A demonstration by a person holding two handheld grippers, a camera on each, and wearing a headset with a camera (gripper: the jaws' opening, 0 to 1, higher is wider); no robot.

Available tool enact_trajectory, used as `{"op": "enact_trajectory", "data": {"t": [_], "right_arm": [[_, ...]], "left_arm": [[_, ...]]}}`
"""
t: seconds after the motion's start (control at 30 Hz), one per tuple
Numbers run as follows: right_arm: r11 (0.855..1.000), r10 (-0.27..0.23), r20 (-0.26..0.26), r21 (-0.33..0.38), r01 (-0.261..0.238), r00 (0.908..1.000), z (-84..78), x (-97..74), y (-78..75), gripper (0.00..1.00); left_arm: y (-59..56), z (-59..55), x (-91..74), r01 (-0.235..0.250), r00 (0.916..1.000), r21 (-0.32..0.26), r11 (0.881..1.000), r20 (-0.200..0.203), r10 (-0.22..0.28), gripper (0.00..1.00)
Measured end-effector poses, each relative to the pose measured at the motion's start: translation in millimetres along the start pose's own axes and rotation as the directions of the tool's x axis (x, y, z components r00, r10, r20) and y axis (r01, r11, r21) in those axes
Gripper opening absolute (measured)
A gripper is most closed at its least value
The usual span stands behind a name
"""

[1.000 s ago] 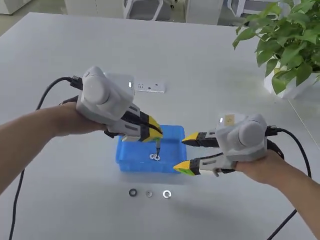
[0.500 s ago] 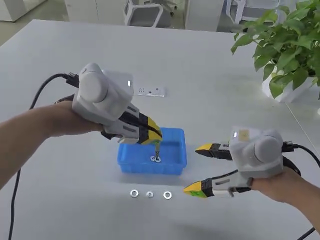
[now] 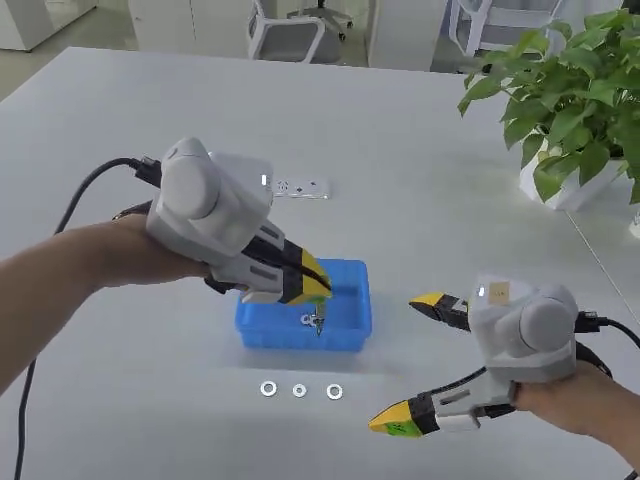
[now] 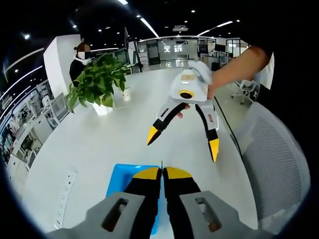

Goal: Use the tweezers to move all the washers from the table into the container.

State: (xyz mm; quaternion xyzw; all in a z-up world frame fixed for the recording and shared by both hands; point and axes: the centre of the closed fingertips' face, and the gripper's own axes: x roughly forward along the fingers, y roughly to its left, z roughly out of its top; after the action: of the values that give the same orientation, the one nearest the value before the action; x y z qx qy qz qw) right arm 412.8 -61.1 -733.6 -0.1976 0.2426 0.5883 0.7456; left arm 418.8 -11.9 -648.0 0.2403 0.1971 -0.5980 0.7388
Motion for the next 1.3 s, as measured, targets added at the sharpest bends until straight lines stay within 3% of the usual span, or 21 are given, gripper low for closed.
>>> {"op": "enact_trajectory", "data": {"t": [0.3, 0.83, 1.3], "right_arm": [[1.0, 0.0, -0.017, 0.004, 0.0, 0.9999, -6.0, -0.6, 4.4, 1.0], [1.0, 0.002, -0.003, 0.006, -0.002, 1.0, -13.4, -1.9, 10.2, 1.0], [1.0, 0.003, -0.012, 0.017, -0.003, 0.9999, -22.0, -1.8, 12.9, 1.0]], "left_arm": [[-8.9, 1.2, 5.7, 0.019, 0.9997, 0.006, 1.0, 0.013, -0.019, 0.06], [-23.4, -5.8, 21.1, 0.054, 0.9984, 0.01, 0.998, 0.014, -0.054, 0.06], [-28.9, -12.8, 31.8, 0.07, 0.9974, 0.004, 0.998, 0.017, -0.07, 0.06]]}}
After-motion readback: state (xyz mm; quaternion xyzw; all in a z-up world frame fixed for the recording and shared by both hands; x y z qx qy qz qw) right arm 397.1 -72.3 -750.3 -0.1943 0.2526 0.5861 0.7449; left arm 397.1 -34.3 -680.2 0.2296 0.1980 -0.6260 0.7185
